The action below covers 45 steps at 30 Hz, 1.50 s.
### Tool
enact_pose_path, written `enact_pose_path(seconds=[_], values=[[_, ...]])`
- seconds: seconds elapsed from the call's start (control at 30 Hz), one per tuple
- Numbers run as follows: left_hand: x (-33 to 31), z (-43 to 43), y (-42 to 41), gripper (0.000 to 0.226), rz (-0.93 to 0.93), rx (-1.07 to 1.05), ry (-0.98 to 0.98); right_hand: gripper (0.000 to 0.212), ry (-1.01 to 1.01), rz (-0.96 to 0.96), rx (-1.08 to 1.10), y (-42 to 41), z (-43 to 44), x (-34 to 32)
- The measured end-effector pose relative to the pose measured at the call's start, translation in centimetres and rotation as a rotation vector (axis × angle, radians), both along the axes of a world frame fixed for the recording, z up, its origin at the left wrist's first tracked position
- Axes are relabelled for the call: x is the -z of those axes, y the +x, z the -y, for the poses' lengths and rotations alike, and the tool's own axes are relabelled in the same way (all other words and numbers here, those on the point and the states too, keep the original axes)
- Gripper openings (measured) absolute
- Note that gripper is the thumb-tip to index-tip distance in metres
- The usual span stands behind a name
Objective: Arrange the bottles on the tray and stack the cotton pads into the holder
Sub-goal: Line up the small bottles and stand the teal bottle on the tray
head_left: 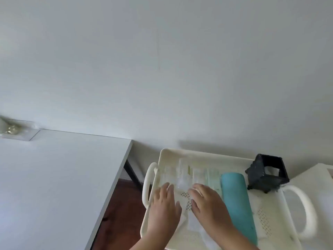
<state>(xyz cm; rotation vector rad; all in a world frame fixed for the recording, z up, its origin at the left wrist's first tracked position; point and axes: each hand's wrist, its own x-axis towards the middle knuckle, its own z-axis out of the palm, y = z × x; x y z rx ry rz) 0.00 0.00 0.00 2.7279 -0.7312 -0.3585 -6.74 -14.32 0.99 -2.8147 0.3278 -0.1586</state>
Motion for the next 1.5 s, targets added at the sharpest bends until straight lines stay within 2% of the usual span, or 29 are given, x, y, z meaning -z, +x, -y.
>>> enact_pose_path(seconds=[0.1, 0.3, 0.6, 0.77, 0.9, 1.07, 1.27, 1.4, 1.5], values=[[0.8, 0.0, 1.2, 0.064, -0.023, 0.048, 0.024, 0.055, -0.071, -0.035, 0.018, 2.5, -0.5, 1.3], [2.2, -0.1, 2.6, 0.071, 0.065, 0.078, 0.129, 0.072, -0.187, -0.200, 0.018, 5.6, -1.2, 2.4], [2.9, 0.5, 3.2, 0.075, 0.121, 0.062, 0.104, 0.061, -0.180, -0.239, -0.012, 7.3, -0.6, 3.8], [2.4, 1.0, 3.3, 0.079, 0.093, 0.016, 0.096, 0.063, -0.116, -0.207, 0.012, 7.3, -0.5, 4.2], [1.2, 1.1, 3.5, 0.067, 0.085, 0.001, 0.017, 0.061, 0.006, -0.138, 0.041, 7.2, -0.3, 4.1], [-0.9, 2.5, 4.8, 0.044, 0.113, -0.006, -0.078, 0.058, 0.339, -0.017, 0.115, 6.9, 1.0, 3.5], [-2.1, 4.3, 8.7, 0.034, 0.160, 0.050, -0.191, 0.051, 0.459, 0.087, 0.133, 8.2, 3.7, 1.9], [-3.1, 5.1, 12.2, 0.032, 0.100, 0.086, -0.182, 0.052, 0.469, 0.052, 0.073, 10.2, 5.2, 0.8], [-4.0, 5.6, 13.9, 0.038, 0.008, 0.115, -0.097, 0.054, 0.518, -0.033, 0.070, 11.3, 5.8, 0.3]])
